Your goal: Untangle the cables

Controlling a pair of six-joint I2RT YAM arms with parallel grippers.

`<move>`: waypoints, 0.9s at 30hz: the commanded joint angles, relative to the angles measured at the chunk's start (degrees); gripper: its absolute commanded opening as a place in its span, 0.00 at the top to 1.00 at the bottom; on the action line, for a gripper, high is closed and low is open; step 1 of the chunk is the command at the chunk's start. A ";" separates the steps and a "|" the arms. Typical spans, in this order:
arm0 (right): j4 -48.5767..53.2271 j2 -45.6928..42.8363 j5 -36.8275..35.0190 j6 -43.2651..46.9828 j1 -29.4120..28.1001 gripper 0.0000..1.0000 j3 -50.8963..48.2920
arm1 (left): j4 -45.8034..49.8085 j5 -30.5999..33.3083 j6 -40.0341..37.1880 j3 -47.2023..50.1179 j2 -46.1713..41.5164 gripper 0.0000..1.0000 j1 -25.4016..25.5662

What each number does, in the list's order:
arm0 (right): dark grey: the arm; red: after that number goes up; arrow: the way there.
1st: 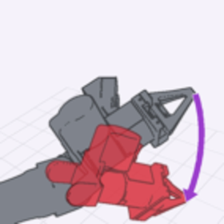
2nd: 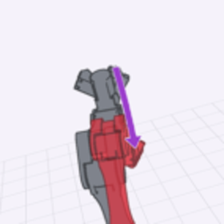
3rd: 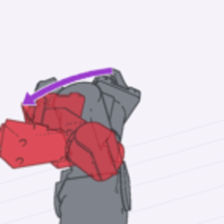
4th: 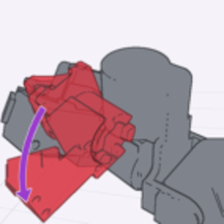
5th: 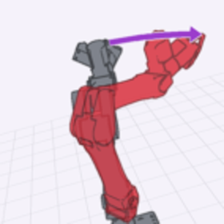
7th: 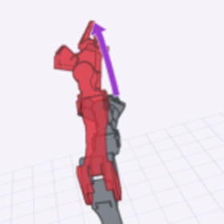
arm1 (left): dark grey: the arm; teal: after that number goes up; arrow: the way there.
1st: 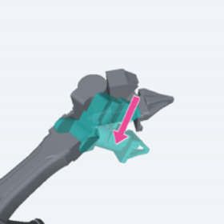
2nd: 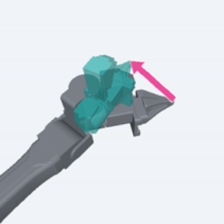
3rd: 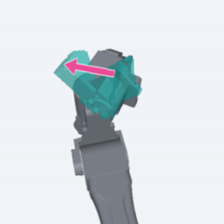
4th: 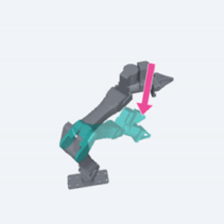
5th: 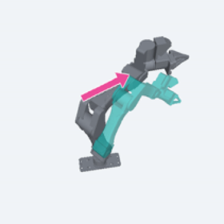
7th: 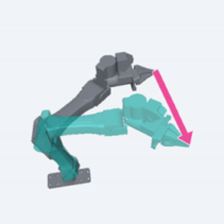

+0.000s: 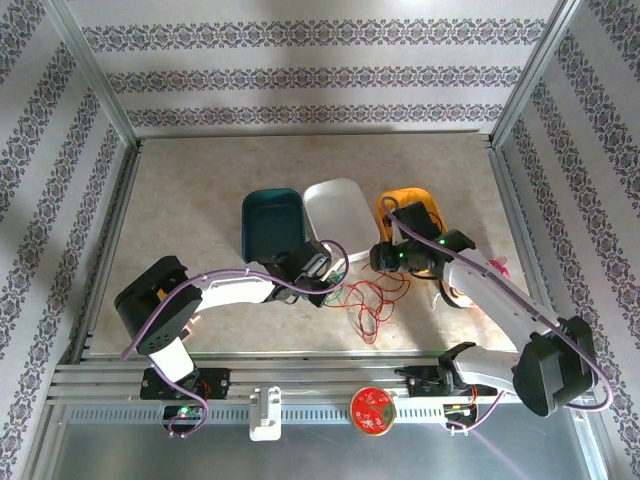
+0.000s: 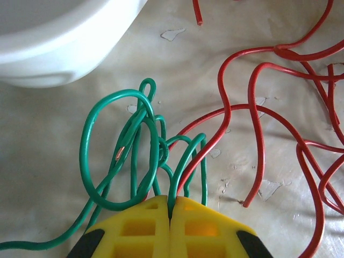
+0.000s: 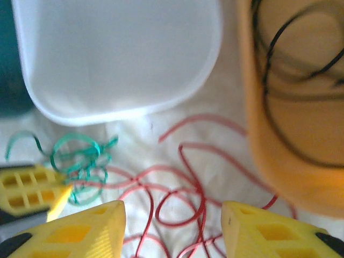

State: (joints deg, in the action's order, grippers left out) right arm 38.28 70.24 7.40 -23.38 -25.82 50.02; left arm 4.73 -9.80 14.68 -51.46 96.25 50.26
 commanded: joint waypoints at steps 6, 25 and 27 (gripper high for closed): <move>0.00 10.51 3.96 1.57 -0.55 0.52 0.30 | 0.88 0.51 -0.97 -1.25 -0.61 1.00 0.54; -0.48 -4.13 3.50 0.77 -1.33 1.00 11.43 | -0.60 0.57 0.08 0.49 0.23 1.00 0.54; -1.15 -4.74 3.41 1.00 -1.33 1.00 14.38 | -0.80 0.49 0.18 0.57 0.25 1.00 0.54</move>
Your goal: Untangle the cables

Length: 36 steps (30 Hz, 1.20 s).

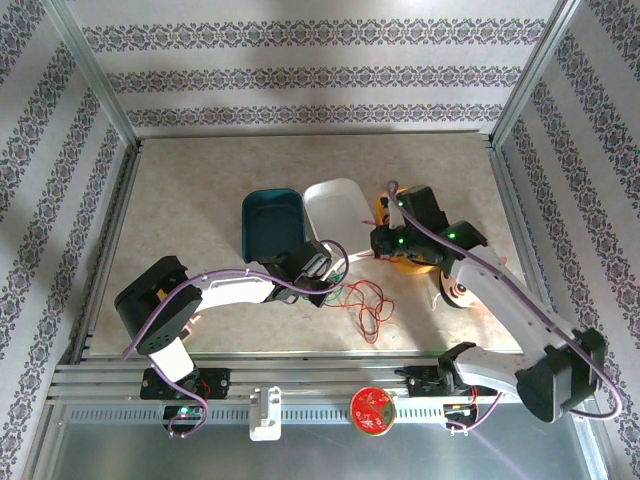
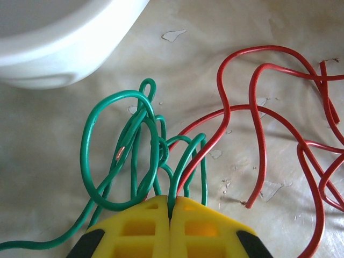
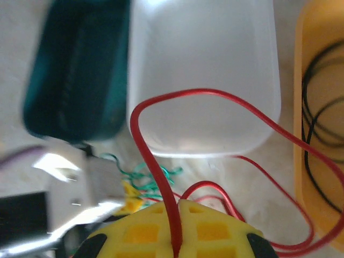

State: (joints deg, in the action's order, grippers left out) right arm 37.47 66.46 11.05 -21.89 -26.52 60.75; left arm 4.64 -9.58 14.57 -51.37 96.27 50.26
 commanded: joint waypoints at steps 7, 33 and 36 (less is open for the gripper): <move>-10.52 3.77 -0.62 0.19 -0.63 1.00 10.03 | -1.13 0.67 0.64 1.19 -0.07 1.00 0.54; -3.25 20.55 -1.00 -1.66 -1.34 0.50 8.56 | -2.40 1.89 1.61 3.64 -2.64 1.00 0.46; 3.99 15.20 -1.64 -0.96 -1.91 0.50 3.31 | -2.60 2.15 1.61 3.60 -2.82 1.00 0.45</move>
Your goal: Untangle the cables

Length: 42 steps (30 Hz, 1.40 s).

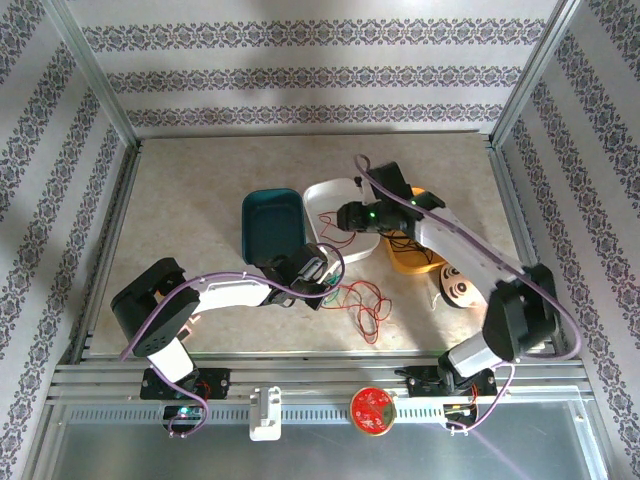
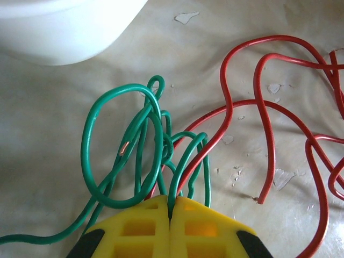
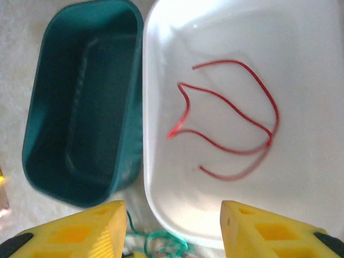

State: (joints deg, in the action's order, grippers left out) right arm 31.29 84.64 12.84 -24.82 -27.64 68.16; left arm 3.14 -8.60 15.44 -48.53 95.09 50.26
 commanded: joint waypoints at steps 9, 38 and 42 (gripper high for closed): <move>28.28 -10.71 -6.03 0.54 -2.88 0.49 -16.65 | -0.30 1.04 -0.23 -0.25 -1.35 1.00 0.42; 28.19 -12.21 -11.01 0.65 -2.16 0.62 -9.69 | -0.77 0.69 0.11 -0.03 -0.67 1.00 0.36; 24.14 -10.05 -5.44 -1.84 -2.12 0.61 -18.39 | -1.03 0.60 -0.06 -0.05 -0.35 1.00 0.36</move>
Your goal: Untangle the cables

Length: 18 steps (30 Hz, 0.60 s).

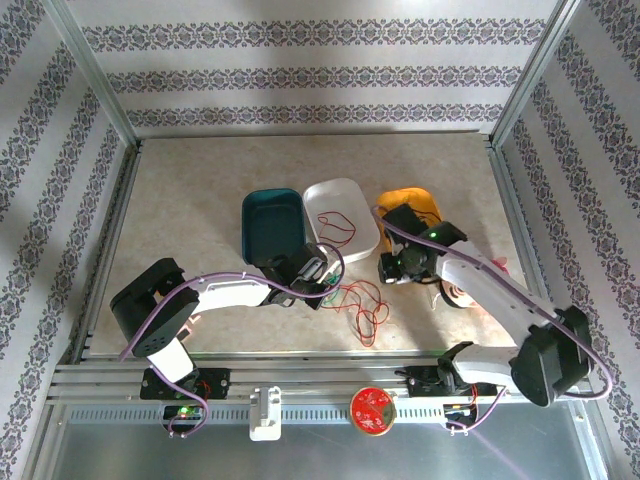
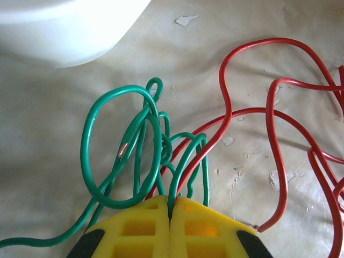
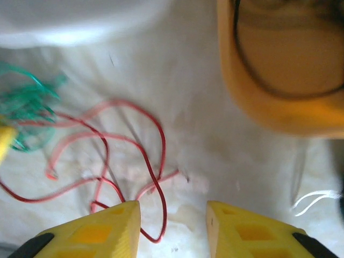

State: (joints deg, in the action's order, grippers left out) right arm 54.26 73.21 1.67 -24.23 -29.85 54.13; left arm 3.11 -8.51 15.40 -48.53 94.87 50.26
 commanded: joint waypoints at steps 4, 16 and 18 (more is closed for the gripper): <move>-2.05 6.05 10.63 -1.72 -0.21 0.62 -5.62 | -0.71 0.24 -0.13 -0.33 0.24 1.00 0.36; -4.60 10.30 7.98 0.33 -1.18 1.00 -4.50 | -0.62 0.96 0.16 0.35 -0.31 1.00 0.36; -3.70 5.68 2.14 0.41 -1.10 1.00 -2.22 | -0.59 0.92 0.16 0.18 0.04 1.00 0.36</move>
State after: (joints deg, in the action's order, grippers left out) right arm 49.08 84.75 11.18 -24.05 -30.63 48.47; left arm 3.11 -8.51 15.40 -48.53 94.87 50.26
